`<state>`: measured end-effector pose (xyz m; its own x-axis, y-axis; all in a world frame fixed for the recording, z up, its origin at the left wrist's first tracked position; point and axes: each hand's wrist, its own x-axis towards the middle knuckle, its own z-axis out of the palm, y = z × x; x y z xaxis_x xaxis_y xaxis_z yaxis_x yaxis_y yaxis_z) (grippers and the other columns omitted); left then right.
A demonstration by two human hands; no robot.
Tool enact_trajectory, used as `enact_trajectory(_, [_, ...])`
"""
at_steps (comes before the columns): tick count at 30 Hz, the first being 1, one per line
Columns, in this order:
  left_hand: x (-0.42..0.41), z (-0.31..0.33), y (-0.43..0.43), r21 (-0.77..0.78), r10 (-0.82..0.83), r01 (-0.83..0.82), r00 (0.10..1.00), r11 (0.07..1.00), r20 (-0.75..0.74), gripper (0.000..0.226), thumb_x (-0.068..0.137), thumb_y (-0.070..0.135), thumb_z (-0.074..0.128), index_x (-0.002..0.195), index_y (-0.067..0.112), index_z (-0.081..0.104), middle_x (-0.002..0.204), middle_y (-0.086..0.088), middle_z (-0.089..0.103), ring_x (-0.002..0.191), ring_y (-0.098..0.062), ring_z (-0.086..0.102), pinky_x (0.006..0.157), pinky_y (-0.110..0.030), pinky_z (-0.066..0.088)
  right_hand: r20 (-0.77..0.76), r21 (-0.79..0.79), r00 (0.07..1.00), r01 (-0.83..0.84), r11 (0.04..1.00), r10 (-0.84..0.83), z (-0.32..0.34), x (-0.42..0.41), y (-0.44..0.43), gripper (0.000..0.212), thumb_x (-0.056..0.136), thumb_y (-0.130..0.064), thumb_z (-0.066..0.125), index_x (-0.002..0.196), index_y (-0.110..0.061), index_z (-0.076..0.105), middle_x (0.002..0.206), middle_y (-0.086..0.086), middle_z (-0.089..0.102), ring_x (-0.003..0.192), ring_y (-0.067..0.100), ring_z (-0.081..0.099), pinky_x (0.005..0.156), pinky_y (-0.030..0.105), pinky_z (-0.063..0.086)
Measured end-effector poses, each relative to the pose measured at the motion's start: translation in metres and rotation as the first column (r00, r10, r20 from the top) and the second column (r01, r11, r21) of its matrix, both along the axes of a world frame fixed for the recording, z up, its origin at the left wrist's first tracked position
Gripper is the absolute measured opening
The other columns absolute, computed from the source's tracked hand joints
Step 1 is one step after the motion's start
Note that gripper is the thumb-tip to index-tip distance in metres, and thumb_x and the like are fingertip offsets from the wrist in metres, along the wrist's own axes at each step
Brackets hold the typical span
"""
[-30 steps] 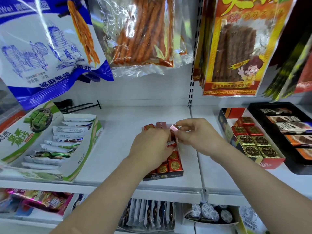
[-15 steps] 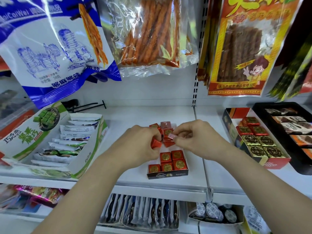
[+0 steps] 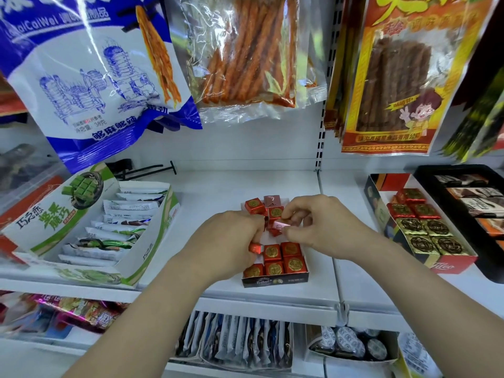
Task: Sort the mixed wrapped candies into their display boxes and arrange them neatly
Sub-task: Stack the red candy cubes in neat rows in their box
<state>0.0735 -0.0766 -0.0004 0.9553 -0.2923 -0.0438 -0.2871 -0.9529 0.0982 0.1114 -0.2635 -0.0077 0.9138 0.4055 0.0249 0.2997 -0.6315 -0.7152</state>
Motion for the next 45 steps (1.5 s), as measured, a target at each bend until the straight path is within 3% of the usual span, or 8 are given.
enact_trajectory(4, [-0.002, -0.001, 0.002, 0.003, 0.029, -0.029, 0.999, 1.0, 0.016, 0.021, 0.08, 0.03, 0.067, 0.081, 0.026, 0.046, 0.079, 0.01, 0.052, 0.074, -0.015, 0.049, 0.06, -0.028, 0.035, -0.007, -0.01, 1.0, -0.029, 1.0, 0.028, 0.001, 0.0, 0.0, 0.019, 0.076, -0.028, 0.075, 0.094, -0.024, 0.068, 0.081, -0.008, 0.066, 0.066, 0.001, 0.055, 0.061, 0.012, 0.043])
enact_trajectory(11, [-0.003, 0.003, 0.0, -0.004, 0.03, -0.03, 0.999, 1.0, -0.027, 0.028, 0.083, 0.037, 0.064, 0.111, 0.036, 0.062, 0.101, 0.01, 0.058, 0.093, -0.014, 0.054, 0.074, -0.029, 0.045, -0.055, -0.123, 0.989, -0.142, 0.982, 0.136, -0.002, 0.0, 0.001, 0.019, 0.076, -0.026, 0.076, 0.092, -0.027, 0.066, 0.085, -0.012, 0.065, 0.071, -0.001, 0.056, 0.06, 0.01, 0.041])
enact_trajectory(16, [-0.005, 0.009, 0.004, -0.084, 0.032, -0.037, 0.998, 0.996, -0.063, 0.018, 0.086, 0.037, 0.066, 0.103, 0.032, 0.068, 0.098, 0.01, 0.062, 0.091, -0.011, 0.055, 0.083, -0.031, 0.048, -0.054, -0.161, 0.99, -0.135, 0.978, 0.128, -0.003, 0.001, 0.002, 0.019, 0.077, -0.029, 0.076, 0.093, -0.027, 0.065, 0.089, -0.011, 0.065, 0.073, 0.001, 0.056, 0.059, 0.011, 0.037])
enact_trajectory(24, [-0.003, 0.007, 0.002, -0.067, 0.025, -0.031, 0.995, 0.997, -0.095, 0.013, 0.08, 0.032, 0.073, 0.089, 0.03, 0.065, 0.096, 0.01, 0.06, 0.089, -0.012, 0.055, 0.078, -0.03, 0.049, -0.037, -0.173, 0.992, -0.126, 0.977, 0.122, -0.005, 0.002, 0.003, 0.019, 0.076, -0.026, 0.077, 0.091, -0.028, 0.065, 0.087, -0.012, 0.064, 0.07, -0.001, 0.054, 0.059, 0.01, 0.036])
enact_trajectory(28, [-0.002, 0.007, 0.003, -0.092, 0.048, -0.062, 0.988, 0.994, -0.146, 0.01, 0.085, 0.028, 0.07, 0.094, 0.029, 0.073, 0.097, 0.012, 0.067, 0.09, -0.009, 0.058, 0.079, -0.027, 0.049, -0.021, -0.171, 0.994, -0.111, 0.979, 0.109, -0.005, 0.002, 0.001, 0.018, 0.077, -0.025, 0.076, 0.09, -0.028, 0.065, 0.087, -0.013, 0.063, 0.068, -0.001, 0.052, 0.059, 0.011, 0.036])
enact_trajectory(37, [0.001, 0.008, 0.002, -0.075, 0.051, -0.063, 0.988, 0.995, -0.149, 0.011, 0.085, 0.026, 0.07, 0.096, 0.028, 0.073, 0.096, 0.012, 0.067, 0.088, -0.007, 0.057, 0.073, -0.022, 0.044, 0.039, -0.195, 0.995, -0.083, 0.977, 0.092, -0.005, 0.002, 0.0, 0.021, 0.079, -0.018, 0.073, 0.085, -0.033, 0.059, 0.076, -0.02, 0.052, 0.07, -0.002, 0.052, 0.056, 0.009, 0.034])
enact_trajectory(41, [0.004, 0.007, 0.001, -0.192, 0.084, -0.096, 0.994, 0.977, -0.069, 0.01, 0.088, 0.026, 0.066, 0.095, 0.031, 0.071, 0.093, 0.014, 0.067, 0.087, -0.006, 0.059, 0.076, -0.021, 0.047, 0.058, -0.059, 0.998, -0.024, 0.998, 0.027, -0.002, 0.005, -0.003, 0.016, 0.077, -0.034, 0.077, 0.083, -0.025, 0.066, 0.08, -0.014, 0.063, 0.075, 0.004, 0.059, 0.065, 0.016, 0.047])
enact_trajectory(45, [0.015, 0.0, -0.009, -0.277, 0.112, -0.077, 0.987, 0.958, 0.115, 0.028, 0.09, 0.027, 0.061, 0.117, 0.034, 0.064, 0.109, 0.01, 0.062, 0.096, -0.009, 0.05, 0.085, -0.025, 0.044, 0.021, 0.107, 0.991, 0.127, 0.986, -0.13, 0.0, 0.011, -0.009, 0.015, 0.079, -0.036, 0.075, 0.082, -0.024, 0.067, 0.077, -0.006, 0.067, 0.073, 0.006, 0.061, 0.07, 0.025, 0.052])
